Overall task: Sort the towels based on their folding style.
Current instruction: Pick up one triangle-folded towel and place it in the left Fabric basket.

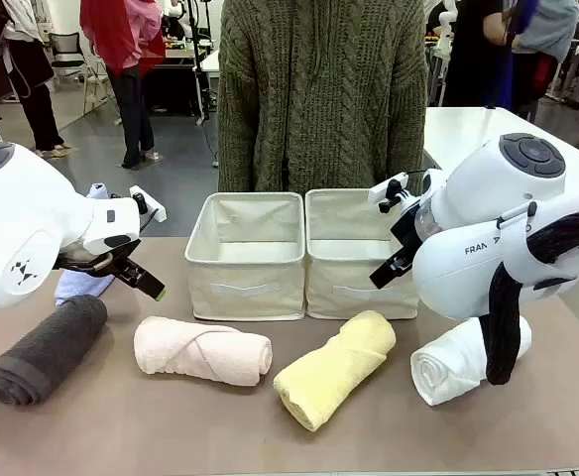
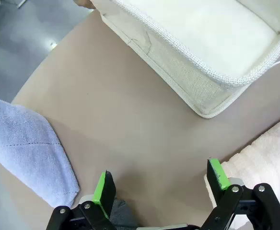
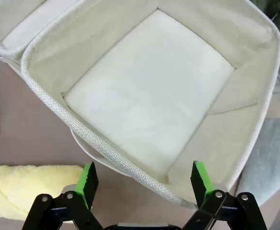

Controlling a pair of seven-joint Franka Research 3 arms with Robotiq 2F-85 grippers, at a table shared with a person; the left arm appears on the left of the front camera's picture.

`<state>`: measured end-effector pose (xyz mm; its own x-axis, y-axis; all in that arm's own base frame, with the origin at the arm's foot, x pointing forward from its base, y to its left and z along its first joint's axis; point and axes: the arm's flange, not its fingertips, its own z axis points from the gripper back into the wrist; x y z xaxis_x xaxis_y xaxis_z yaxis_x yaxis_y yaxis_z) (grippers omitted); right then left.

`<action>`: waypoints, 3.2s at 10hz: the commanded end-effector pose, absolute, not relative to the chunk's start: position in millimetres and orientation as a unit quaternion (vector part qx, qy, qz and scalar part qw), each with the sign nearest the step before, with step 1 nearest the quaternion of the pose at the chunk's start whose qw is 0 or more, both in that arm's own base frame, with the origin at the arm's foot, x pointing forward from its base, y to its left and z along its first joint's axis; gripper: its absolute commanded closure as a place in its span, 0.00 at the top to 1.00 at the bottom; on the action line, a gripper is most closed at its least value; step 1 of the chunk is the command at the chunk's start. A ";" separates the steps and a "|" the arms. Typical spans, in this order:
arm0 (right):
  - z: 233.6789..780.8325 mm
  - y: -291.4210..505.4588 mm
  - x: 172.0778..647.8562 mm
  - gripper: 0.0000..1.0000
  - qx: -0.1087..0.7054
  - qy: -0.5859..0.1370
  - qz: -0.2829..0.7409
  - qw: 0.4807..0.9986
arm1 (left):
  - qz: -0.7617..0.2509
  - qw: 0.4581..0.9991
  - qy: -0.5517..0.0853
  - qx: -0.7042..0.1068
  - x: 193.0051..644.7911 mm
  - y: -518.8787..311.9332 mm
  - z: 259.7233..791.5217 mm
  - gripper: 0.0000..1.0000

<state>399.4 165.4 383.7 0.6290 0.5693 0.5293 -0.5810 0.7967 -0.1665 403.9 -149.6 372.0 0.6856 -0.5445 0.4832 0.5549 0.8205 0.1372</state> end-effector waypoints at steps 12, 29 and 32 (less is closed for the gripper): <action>385.1 165.6 399.8 1.00 0.010 -0.291 0.319 0.902 | -0.299 0.918 -0.260 -0.010 403.9 -149.6 372.1 1.00; 623.7 187.6 246.5 1.00 -0.091 -0.289 0.286 0.909 | -0.364 0.886 -0.279 0.066 321.2 -145.7 611.6 1.00; 628.6 184.2 237.4 1.00 -0.097 -0.293 0.280 0.909 | -0.363 0.887 -0.278 0.067 313.7 -142.2 614.5 1.00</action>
<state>243.9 186.3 623.0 0.6792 0.5685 0.4642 -0.4594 0.8225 -0.3352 319.2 -144.2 609.2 0.5858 -0.6829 0.4364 0.6105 0.7260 0.3167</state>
